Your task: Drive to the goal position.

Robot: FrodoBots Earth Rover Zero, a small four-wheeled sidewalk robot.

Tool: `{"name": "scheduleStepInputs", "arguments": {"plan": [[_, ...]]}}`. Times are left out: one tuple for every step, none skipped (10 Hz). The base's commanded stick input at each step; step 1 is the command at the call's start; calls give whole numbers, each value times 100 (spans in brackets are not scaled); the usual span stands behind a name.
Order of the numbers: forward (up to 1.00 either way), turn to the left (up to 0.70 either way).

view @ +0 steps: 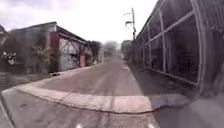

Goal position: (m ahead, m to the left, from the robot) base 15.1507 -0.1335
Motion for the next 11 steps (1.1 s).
{"name": "scheduleStepInputs", "arguments": {"plan": [[70, 1], [70, 1], [70, 1], [70, 1], [70, 1], [70, 1], [70, 1], [70, 1], [70, 1], [70, 1], [70, 1]]}}
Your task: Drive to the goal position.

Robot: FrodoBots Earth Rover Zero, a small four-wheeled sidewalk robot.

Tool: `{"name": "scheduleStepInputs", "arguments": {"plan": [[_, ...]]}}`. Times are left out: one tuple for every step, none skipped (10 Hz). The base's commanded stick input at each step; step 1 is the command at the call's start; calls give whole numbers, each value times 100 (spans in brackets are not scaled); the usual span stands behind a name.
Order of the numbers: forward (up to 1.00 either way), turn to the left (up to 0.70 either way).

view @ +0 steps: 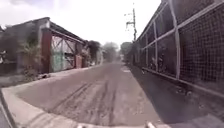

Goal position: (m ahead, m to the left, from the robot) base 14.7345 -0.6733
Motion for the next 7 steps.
{"name": "scheduleStepInputs", "arguments": {"plan": [[70, 1], [70, 1], [70, 1], [70, 1], [70, 1], [70, 1], [70, 1]]}}
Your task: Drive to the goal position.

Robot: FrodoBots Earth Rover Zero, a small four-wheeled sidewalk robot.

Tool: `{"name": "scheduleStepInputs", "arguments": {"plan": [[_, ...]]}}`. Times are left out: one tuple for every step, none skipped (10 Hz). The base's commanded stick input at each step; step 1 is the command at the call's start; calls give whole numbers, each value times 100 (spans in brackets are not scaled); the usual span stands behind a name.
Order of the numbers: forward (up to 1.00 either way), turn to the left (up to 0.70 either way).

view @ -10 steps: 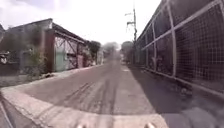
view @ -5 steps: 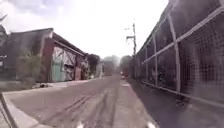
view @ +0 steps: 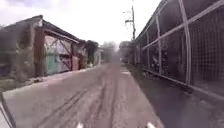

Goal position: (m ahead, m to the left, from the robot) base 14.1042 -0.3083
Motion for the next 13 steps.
{"name": "scheduleStepInputs", "arguments": {"plan": [[70, 1], [70, 1], [70, 1], [70, 1], [70, 1], [70, 1], [70, 1], [70, 1], [70, 1], [70, 1], [70, 1], [70, 1], [70, -4]]}}
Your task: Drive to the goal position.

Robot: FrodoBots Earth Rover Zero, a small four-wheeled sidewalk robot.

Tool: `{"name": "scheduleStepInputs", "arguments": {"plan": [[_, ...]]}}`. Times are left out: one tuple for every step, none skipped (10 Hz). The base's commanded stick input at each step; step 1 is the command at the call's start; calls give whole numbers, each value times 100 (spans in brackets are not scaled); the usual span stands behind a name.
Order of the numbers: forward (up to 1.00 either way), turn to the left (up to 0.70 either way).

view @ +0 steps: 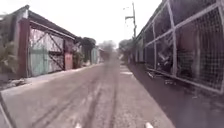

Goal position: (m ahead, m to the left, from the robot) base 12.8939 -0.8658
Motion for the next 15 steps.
{"name": "scheduleStepInputs", "arguments": {"plan": [[70, -11], [70, -13], [70, -3], [70, 1], [70, 1], [70, 1], [70, 1], [70, 1], [70, 1], [70, 1], [70, 1], [70, 1], [70, 1], [70, 1], [70, 1]]}}
